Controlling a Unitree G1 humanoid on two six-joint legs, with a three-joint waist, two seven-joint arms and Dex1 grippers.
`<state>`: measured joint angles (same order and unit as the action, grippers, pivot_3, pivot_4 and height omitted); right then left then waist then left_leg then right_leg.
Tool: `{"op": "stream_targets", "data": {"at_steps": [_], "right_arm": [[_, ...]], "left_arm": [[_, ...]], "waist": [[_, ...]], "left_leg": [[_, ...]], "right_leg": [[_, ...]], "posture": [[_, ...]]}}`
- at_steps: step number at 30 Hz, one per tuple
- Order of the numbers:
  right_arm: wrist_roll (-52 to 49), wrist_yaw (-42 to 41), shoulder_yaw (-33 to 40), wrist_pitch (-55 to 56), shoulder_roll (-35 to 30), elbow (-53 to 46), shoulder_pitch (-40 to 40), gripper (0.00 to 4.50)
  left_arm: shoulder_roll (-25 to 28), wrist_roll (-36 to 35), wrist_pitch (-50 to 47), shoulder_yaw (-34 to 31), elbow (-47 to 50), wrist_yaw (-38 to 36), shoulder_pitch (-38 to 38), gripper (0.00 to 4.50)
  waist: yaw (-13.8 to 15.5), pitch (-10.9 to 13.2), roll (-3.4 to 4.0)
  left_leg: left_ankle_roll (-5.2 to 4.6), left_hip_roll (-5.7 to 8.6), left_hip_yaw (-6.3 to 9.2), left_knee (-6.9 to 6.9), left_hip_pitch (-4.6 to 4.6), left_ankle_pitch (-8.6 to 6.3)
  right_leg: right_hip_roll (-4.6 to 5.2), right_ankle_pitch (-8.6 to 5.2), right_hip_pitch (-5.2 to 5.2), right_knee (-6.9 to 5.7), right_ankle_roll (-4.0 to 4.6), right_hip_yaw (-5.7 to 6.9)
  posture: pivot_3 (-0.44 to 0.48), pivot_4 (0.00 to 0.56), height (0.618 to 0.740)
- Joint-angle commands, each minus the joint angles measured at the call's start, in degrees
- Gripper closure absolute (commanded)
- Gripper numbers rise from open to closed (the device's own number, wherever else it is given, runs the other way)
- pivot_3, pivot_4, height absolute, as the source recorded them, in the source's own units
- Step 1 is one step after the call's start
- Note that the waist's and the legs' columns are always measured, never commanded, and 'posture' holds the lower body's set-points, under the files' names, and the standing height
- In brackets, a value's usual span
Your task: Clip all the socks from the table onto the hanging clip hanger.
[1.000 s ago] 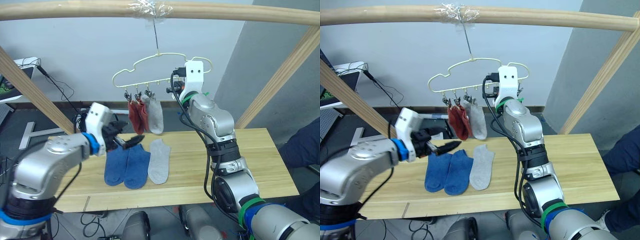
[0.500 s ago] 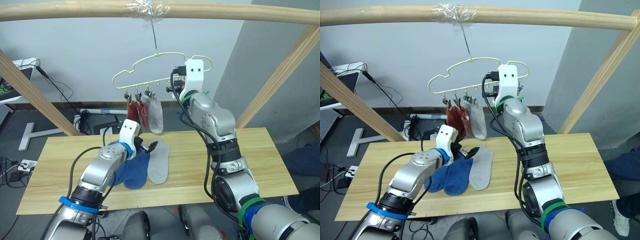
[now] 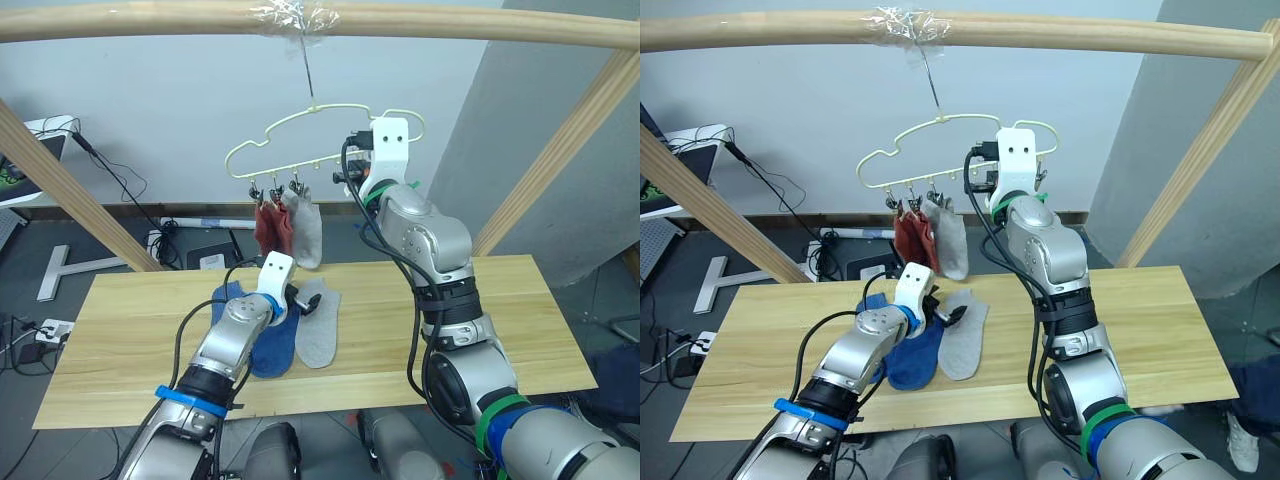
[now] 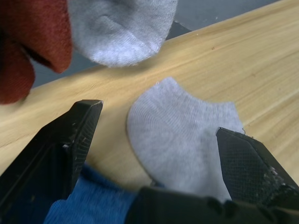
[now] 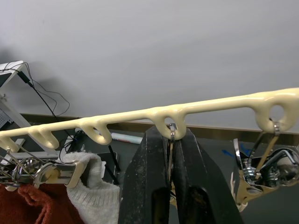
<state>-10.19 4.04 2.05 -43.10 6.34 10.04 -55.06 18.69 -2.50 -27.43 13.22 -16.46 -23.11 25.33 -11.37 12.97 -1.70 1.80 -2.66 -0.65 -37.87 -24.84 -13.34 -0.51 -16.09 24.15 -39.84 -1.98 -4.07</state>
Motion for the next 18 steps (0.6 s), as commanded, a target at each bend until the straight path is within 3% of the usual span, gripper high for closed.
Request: {"op": "stream_targets", "data": {"at_steps": [1,17,18], "right_arm": [[-0.2,0.2,-0.1,0.7,0.6,-4.7,-2.0,4.50],[-0.4,0.9,0.3,-0.4,0.6,-6.1,-1.9,4.50],[-0.4,1.0,0.4,-0.4,0.6,-6.2,-1.8,4.50]], "left_arm": [[-1.6,2.0,1.3,0.7,-2.9,0.2,2.2,0.02],[-2.9,6.3,-7.7,3.8,-8.5,-3.8,4.1,0.02],[-3.0,6.3,-8.1,3.6,-8.7,-3.6,4.2,0.20]], "waist": [[0.0,0.0,0.00],[-1.3,0.0,0.00],[-1.4,0.0,0.00]], "left_leg": [[0.00,0.00,0.00,0.00,0.00,0.00],[0.00,0.00,0.01,0.00,0.02,0.00],[0.00,0.00,0.01,0.00,0.02,0.00]], "right_leg": [[0.00,0.00,0.00,0.00,0.00,0.00],[-0.12,-0.01,-0.03,-0.01,-0.01,0.00],[-0.13,-0.01,-0.03,-0.01,-0.01,0.00]], "posture": [[-0.268,0.223,0.740],[-0.291,0.225,0.740],[-0.292,0.225,0.740]]}}
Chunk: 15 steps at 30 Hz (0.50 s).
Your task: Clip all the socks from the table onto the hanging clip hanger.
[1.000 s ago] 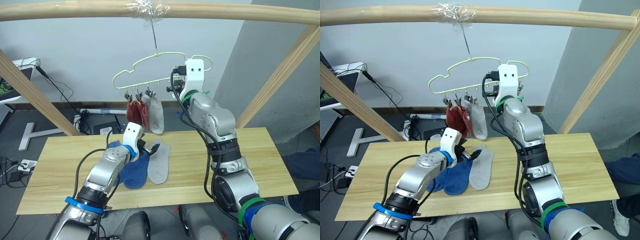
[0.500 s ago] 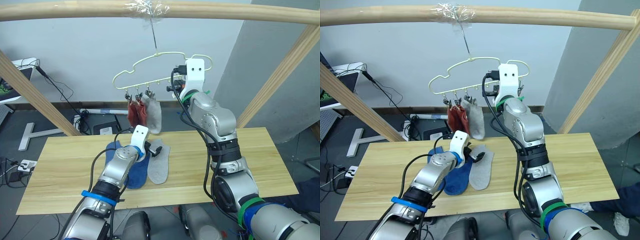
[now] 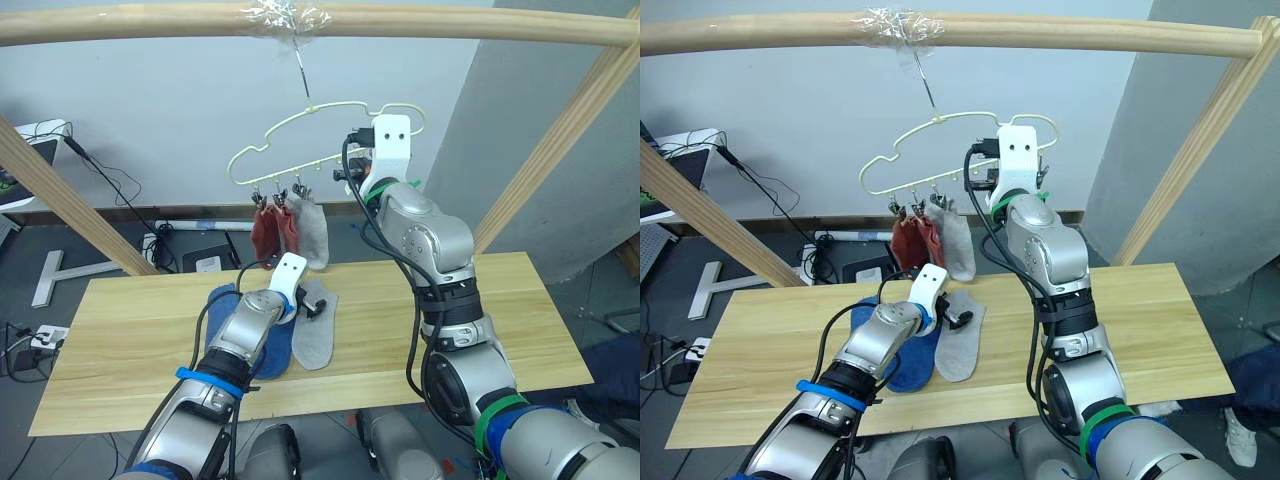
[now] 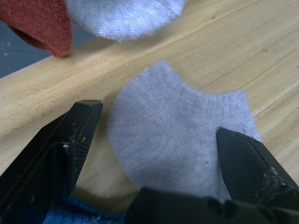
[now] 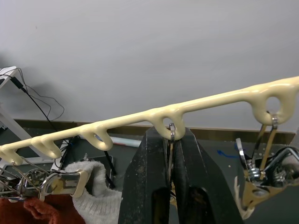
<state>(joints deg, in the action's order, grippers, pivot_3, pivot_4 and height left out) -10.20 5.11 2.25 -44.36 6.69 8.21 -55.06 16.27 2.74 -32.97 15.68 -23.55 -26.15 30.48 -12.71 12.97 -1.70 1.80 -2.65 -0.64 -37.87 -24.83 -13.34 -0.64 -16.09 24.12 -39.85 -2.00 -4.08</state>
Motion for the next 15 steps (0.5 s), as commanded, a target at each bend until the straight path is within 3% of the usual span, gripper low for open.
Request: {"op": "stream_targets", "data": {"at_steps": [1,4,14,15], "right_arm": [[-0.4,-0.1,0.2,0.8,0.2,-4.5,-1.8,4.50],[-0.4,0.0,0.2,0.6,0.2,-4.7,-1.7,4.50],[-0.4,-0.1,0.3,0.2,0.2,-4.9,-1.5,4.50],[-0.4,-0.1,0.2,0.2,0.2,-4.9,-1.5,4.50]], "left_arm": [[-0.8,1.0,-2.8,0.9,-1.7,-0.4,-0.9,0.41],[-1.1,0.8,-3.5,0.1,-2.0,-0.5,-0.7,1.15],[-0.6,1.4,-3.4,0.5,-1.8,-1.5,-0.9,4.35],[-0.6,1.4,-3.4,0.5,-1.8,-1.5,-0.9,4.47]], "waist": [[0.0,0.0,0.00],[0.0,0.0,0.00],[-0.5,0.0,0.00],[-0.5,0.0,0.00]], "left_leg": [[0.00,0.00,0.00,0.00,0.00,0.00],[0.00,0.00,0.00,0.00,0.00,0.00],[-0.01,-0.01,0.01,-0.01,0.03,0.01],[-0.01,-0.01,0.01,-0.01,0.03,0.01]], "right_leg": [[-0.02,0.00,0.00,0.00,0.00,0.00],[-0.02,0.00,-0.01,0.00,0.00,0.00],[-0.03,0.00,-0.02,-0.04,0.00,-0.02],[-0.03,0.00,-0.02,-0.04,0.00,-0.02]], "posture": [[-0.294,0.225,0.740],[-0.295,0.224,0.740],[-0.297,0.224,0.740],[-0.297,0.224,0.740]]}}
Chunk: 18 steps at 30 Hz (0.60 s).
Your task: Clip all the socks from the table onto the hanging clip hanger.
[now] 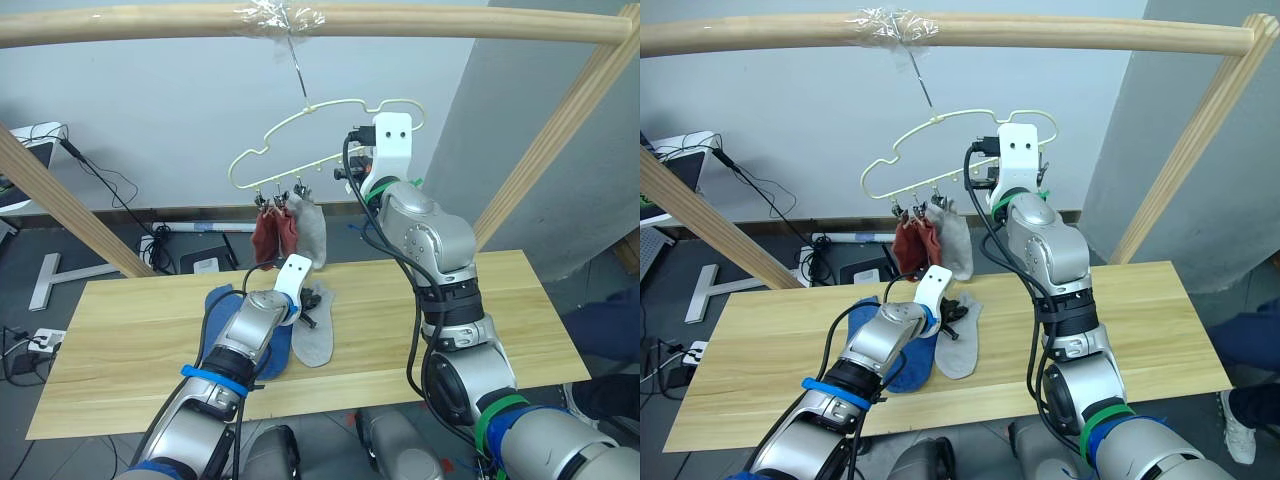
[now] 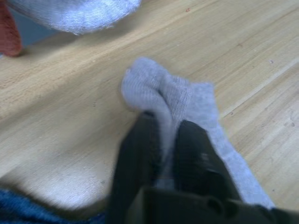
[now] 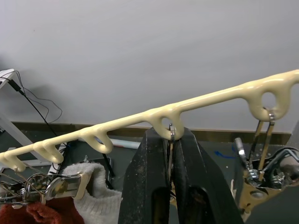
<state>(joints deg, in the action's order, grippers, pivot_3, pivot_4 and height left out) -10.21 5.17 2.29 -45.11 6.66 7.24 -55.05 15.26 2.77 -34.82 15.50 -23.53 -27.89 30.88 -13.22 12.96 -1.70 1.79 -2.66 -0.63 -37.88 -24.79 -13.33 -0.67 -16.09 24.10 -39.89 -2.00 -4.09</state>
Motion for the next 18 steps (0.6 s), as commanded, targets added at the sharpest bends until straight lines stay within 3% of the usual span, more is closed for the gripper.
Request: {"op": "stream_targets", "data": {"at_steps": [1,8,18], "right_arm": [[-0.3,-0.1,0.2,0.9,0.2,-3.9,-1.5,4.50],[-0.5,-0.5,0.1,0.5,0.2,-3.9,-1.5,4.50],[-1.5,-0.8,0.3,-2.1,1.1,-5.1,-2.0,4.50]], "left_arm": [[0.4,1.4,-1.5,0.6,-1.9,0.2,-1.3,4.47],[0.3,-1.0,-0.7,-1.8,0.7,-1.1,-1.6,4.47],[0.9,-11.0,0.2,-9.9,14.6,-7.1,-2.0,4.47]], "waist": [[0.0,0.0,0.00],[-0.4,0.0,0.00],[-0.9,0.0,0.01]], "left_leg": [[0.00,0.00,0.00,0.00,0.00,0.00],[0.00,0.01,0.00,0.00,0.00,0.00],[0.00,0.00,0.03,0.04,-0.07,0.00]], "right_leg": [[0.00,0.00,0.00,0.00,0.00,0.00],[0.00,0.00,-0.01,0.01,0.00,0.00],[0.08,0.00,0.02,0.07,0.00,-0.02]], "posture": [[-0.297,0.224,0.740],[-0.292,0.219,0.740],[-0.289,0.221,0.740]]}}
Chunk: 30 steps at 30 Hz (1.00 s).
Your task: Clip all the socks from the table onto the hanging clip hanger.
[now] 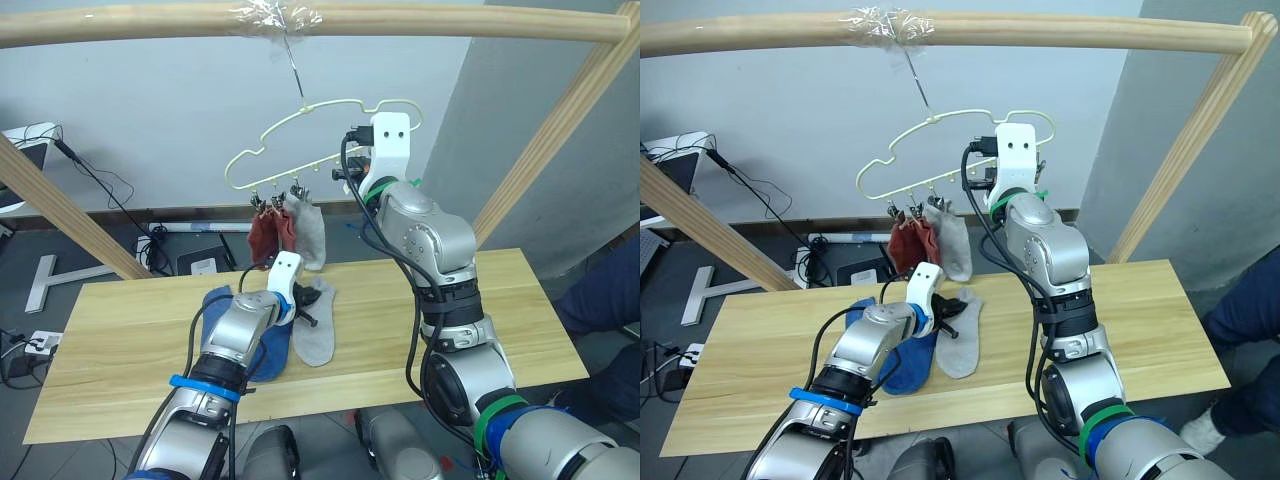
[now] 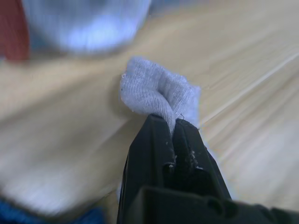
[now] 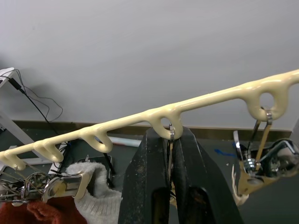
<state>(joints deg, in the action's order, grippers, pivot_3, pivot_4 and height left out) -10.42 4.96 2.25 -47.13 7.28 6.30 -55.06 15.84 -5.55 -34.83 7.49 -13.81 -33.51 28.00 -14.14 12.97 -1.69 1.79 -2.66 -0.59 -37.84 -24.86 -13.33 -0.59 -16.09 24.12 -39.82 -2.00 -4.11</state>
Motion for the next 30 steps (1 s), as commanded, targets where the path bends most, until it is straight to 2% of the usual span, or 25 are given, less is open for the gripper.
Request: {"op": "stream_targets", "data": {"at_steps": [1,13,30], "right_arm": [[-1.5,-0.6,0.6,-0.4,0.6,-4.2,-2.0,4.50],[-3.6,-0.1,2.1,-2.6,1.4,-4.4,-3.0,4.50],[-4.1,0.3,2.5,-3.2,1.6,-4.3,-3.1,4.50]], "left_arm": [[0.3,-3.5,0.2,-2.6,5.7,-1.8,1.2,4.47],[-0.4,-6.6,0.3,-2.7,10.9,-3.1,5.7,4.47],[-2.1,-7.2,3.0,-3.3,8.4,-2.4,11.2,4.47]], "waist": [[0.0,0.0,0.00],[-0.1,0.0,0.00],[-0.1,0.0,0.00]], "left_leg": [[0.00,0.00,0.00,0.00,0.00,0.00],[0.00,0.02,-0.01,0.02,0.00,0.00],[-0.01,0.03,-0.03,0.02,-0.02,0.00]], "right_leg": [[0.00,0.00,0.00,0.00,0.00,0.00],[-0.07,0.00,0.00,0.06,0.00,0.01],[-0.08,0.00,0.00,0.10,0.00,0.01]], "posture": [[-0.288,0.220,0.740],[-0.288,0.213,0.740],[-0.291,0.208,0.740]]}}
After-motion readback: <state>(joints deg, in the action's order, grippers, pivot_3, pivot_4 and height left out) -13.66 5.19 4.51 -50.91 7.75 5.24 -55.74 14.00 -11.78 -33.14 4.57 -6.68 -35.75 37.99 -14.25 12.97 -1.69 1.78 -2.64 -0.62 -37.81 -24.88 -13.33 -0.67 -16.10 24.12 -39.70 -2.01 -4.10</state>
